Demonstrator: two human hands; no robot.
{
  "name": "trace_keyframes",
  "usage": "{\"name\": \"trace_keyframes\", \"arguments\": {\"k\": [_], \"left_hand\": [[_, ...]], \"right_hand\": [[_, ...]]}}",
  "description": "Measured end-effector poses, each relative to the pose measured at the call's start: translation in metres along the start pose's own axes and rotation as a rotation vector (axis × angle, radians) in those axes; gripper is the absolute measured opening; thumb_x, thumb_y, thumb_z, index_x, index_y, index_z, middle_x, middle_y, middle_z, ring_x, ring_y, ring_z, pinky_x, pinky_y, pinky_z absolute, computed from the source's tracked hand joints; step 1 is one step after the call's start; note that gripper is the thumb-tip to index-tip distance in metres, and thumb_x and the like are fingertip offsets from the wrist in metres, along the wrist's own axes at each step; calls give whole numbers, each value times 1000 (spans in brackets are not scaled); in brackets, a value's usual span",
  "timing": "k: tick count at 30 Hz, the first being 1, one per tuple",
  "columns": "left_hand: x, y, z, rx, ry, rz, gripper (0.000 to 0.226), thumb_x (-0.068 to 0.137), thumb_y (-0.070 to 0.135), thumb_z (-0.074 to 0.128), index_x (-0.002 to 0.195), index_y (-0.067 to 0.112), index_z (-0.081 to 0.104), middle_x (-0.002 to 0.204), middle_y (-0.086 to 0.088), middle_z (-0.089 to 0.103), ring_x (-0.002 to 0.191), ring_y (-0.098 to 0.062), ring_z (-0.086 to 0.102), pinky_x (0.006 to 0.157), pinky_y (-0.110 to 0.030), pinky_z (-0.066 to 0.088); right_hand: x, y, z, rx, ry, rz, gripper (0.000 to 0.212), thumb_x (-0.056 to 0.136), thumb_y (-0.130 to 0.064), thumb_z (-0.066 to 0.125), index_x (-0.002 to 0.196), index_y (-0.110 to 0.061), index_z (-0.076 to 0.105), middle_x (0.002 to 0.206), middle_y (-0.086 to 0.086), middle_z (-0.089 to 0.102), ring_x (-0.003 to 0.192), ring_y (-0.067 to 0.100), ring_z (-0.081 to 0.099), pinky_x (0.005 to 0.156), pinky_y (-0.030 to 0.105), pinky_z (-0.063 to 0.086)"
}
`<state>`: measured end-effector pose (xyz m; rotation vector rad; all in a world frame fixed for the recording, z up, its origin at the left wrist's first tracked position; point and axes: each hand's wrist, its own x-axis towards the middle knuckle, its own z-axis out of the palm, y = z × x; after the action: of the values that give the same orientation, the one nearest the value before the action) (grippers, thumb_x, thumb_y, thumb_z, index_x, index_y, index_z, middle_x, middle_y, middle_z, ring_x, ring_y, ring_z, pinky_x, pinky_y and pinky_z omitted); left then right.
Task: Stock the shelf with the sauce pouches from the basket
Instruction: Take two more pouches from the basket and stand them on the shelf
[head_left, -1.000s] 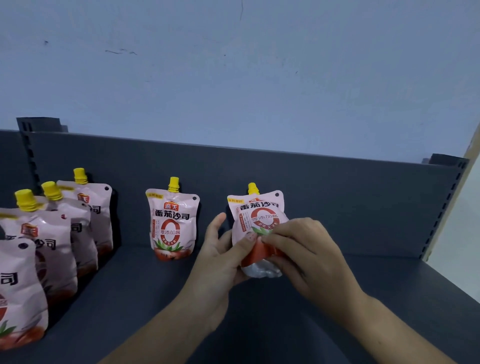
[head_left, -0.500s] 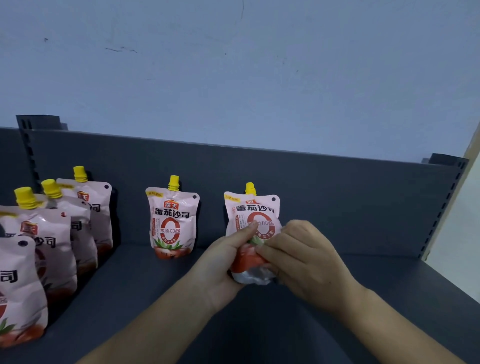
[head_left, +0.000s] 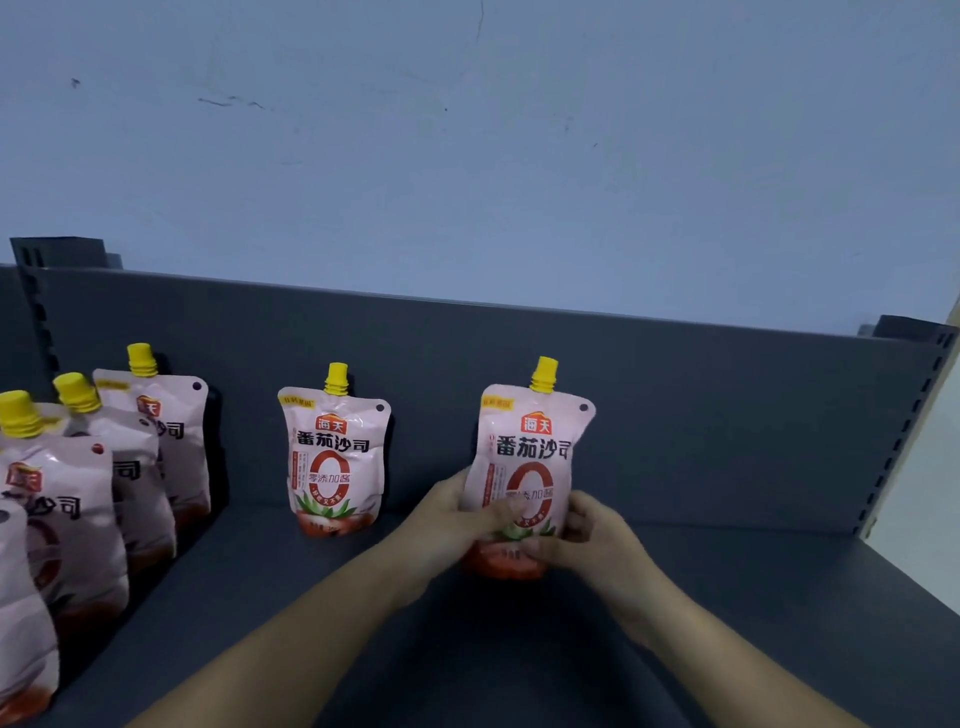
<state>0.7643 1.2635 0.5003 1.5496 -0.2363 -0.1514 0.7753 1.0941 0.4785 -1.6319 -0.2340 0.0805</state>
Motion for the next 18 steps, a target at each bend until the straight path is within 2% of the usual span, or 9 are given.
{"name": "trace_keyframes", "arguments": {"k": [3,6,9,12,18], "left_hand": [[16,-11,-5,167,107,-6,41,78,18,72,115,21,57,109,8,68,96,-3,63,71,-15,52],[27,-26,-6,324,176,3,48,74,18,76,116,21,53,119,7,63,107,-8,59,84,-21,49],[33,-34,-8,487,245,8,54,71,18,77,118,18,50,121,5,59,111,-12,57,89,-25,49],[41,-40,-12,560,299,3,49,74,19,76,116,13,52,121,1,60,110,-15,57,90,-25,48],[49,-49,-9,576,336,24,35,84,11,64,117,10,52,125,-4,59,113,-15,56,88,-19,43]], "right_hand": [[13,16,0,-91,102,-62,42,67,6,77,102,-10,59,96,2,72,87,13,70,68,21,56],[25,28,1,-190,93,-87,42,69,2,77,100,-18,57,100,-3,70,89,7,68,70,17,54],[37,31,3,-256,80,-111,43,71,0,75,100,-23,53,100,-12,64,89,-1,62,69,9,50],[48,29,3,-363,86,-122,42,73,-6,76,103,-20,51,96,-16,59,86,-6,56,65,3,47],[56,35,2,-439,138,-119,41,72,-14,77,103,-19,51,101,-10,60,86,-3,55,66,9,45]]}}
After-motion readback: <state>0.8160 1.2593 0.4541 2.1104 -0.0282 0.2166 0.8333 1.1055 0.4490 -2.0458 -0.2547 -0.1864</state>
